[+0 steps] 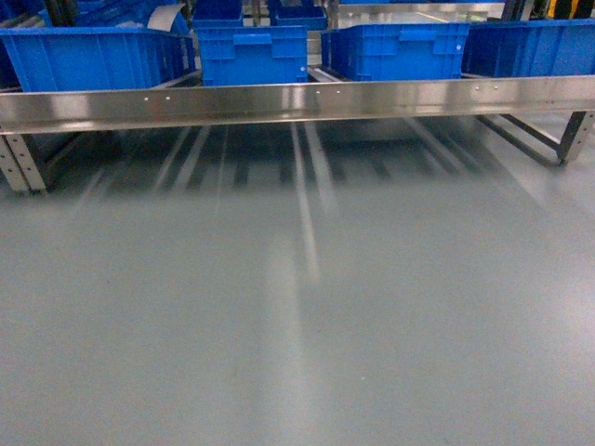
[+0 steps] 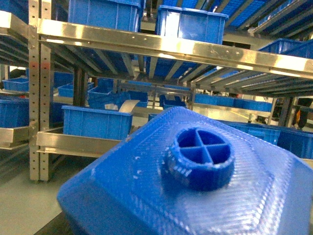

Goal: Sort blue parts and orange caps into right shelf containers

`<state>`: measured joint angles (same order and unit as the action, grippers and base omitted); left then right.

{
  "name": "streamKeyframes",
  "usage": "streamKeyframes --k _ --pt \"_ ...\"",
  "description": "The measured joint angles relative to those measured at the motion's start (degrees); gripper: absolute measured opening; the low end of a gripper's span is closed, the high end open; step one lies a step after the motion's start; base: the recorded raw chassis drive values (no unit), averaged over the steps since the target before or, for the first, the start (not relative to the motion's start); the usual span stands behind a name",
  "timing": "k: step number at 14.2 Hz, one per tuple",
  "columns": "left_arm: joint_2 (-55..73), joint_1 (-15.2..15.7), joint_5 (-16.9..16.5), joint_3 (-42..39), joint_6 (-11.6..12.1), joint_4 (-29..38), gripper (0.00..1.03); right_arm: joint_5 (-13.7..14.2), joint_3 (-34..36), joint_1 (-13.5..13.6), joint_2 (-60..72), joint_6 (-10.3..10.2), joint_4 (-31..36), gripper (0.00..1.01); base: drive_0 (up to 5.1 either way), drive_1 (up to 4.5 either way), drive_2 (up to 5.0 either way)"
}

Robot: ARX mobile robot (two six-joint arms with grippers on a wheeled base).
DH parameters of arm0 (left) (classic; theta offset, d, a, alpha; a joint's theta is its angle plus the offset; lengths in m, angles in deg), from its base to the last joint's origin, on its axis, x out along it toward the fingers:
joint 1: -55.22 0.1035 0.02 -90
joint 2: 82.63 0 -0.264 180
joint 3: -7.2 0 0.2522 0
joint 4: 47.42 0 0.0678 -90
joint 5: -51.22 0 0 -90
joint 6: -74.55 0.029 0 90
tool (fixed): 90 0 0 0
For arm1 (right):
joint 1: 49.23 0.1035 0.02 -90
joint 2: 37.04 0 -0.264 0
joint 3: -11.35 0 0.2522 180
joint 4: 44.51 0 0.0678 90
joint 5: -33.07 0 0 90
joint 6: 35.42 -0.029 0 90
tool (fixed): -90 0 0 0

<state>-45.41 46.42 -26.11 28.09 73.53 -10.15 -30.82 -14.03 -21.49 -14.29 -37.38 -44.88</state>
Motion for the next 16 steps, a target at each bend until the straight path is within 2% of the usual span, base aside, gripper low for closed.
streamKeyframes --k 16 --pt "-0.1 0.0 0.0 0.0 0.0 0.0 0.59 0.0 0.0 0.0 0.0 0.0 0.0 0.40 0.0 4.30 -4.4"
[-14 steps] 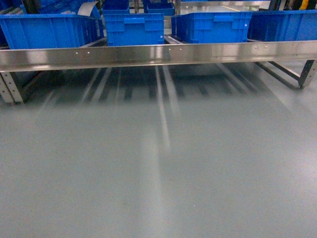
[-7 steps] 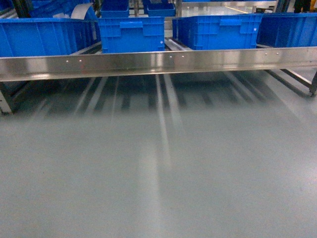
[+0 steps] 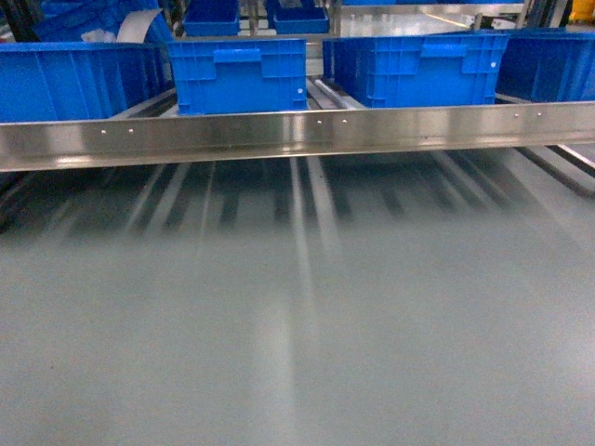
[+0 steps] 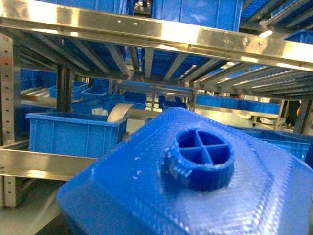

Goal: Sort blue parts and orange caps into right shelf containers

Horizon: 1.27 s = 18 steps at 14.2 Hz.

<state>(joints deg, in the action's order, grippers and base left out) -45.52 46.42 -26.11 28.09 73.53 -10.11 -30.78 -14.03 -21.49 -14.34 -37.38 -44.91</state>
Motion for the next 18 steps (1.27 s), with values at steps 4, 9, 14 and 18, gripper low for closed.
streamKeyframes --k 4,9,14,18 --pt "0.1 0.0 0.0 0.0 0.0 -0.2 0.59 0.0 0.0 0.0 0.1 0.0 -0.1 0.40 0.1 4.40 -4.3" --pt "0.1 0.0 0.0 0.0 0.0 -0.2 0.59 0.0 0.0 0.0 0.1 0.0 -0.1 0.40 0.2 4.49 -4.2" --pt "0.3 0.0 0.0 0.0 0.0 -0.2 0.59 -0.1 0.0 0.0 0.2 0.0 -0.1 0.40 0.1 2.03 -1.9" --pt "0.3 0.1 0.2 0.0 0.0 -0.2 0.59 -0.2 0.0 0.0 0.1 0.0 0.0 0.40 2.4 -1.18 -1.2"
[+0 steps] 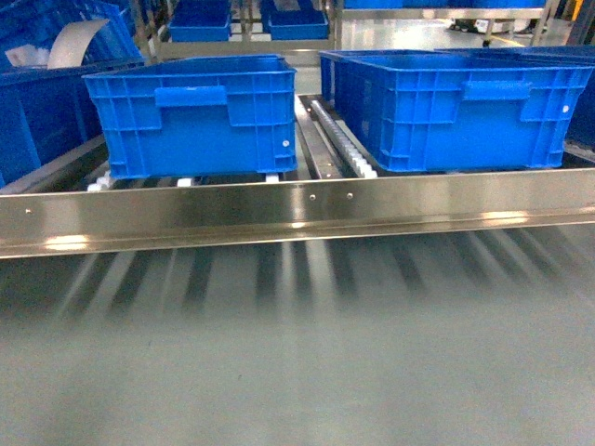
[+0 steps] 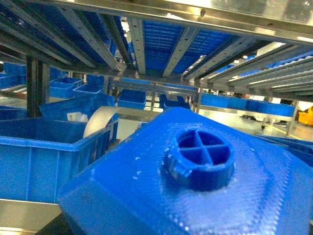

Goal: Sort blue parts and orange caps into right shelf containers

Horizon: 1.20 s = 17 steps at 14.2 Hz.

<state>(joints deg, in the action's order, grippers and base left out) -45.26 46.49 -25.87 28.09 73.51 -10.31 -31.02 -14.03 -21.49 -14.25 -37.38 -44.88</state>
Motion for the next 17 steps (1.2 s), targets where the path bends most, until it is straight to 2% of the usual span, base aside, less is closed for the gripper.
streamKeyframes --k 7,11,17 --pt "0.0 0.1 0.0 0.0 0.0 0.2 0.59 0.0 0.0 0.0 0.0 0.0 -0.1 0.40 4.9 -2.49 -2.5" --pt "0.0 -0.1 -0.4 0.0 0.0 0.2 0.59 0.4 0.0 0.0 0.0 0.0 -0.1 0.40 0.3 0.28 0.3" --pt "-0.3 -0.1 -0.3 0.0 0.0 0.2 0.59 0.3 0.0 0.0 0.0 0.0 -0.1 0.40 0.1 4.14 -4.0"
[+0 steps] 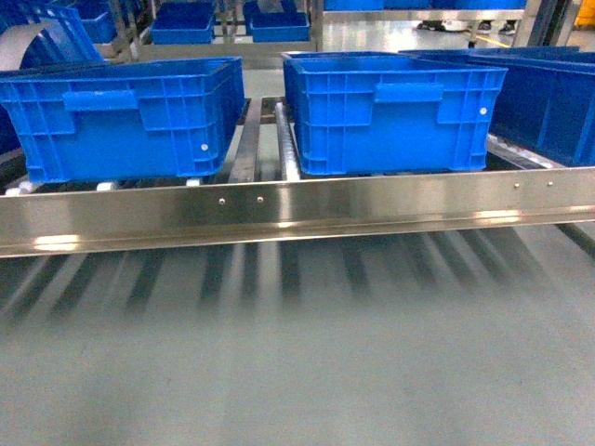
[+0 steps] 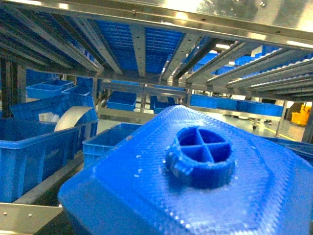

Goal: Sort blue parts and orange caps into right shelf containers

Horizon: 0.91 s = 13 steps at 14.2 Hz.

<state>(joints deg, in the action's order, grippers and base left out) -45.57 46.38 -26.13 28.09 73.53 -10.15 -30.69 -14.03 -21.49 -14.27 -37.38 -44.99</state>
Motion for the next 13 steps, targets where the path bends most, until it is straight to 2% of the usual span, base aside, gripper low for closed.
streamKeyframes --k 13 --pt "0.1 0.0 0.0 0.0 0.0 0.0 0.59 -0.1 0.0 0.0 0.0 0.0 -0.2 0.40 0.0 4.10 -4.0"
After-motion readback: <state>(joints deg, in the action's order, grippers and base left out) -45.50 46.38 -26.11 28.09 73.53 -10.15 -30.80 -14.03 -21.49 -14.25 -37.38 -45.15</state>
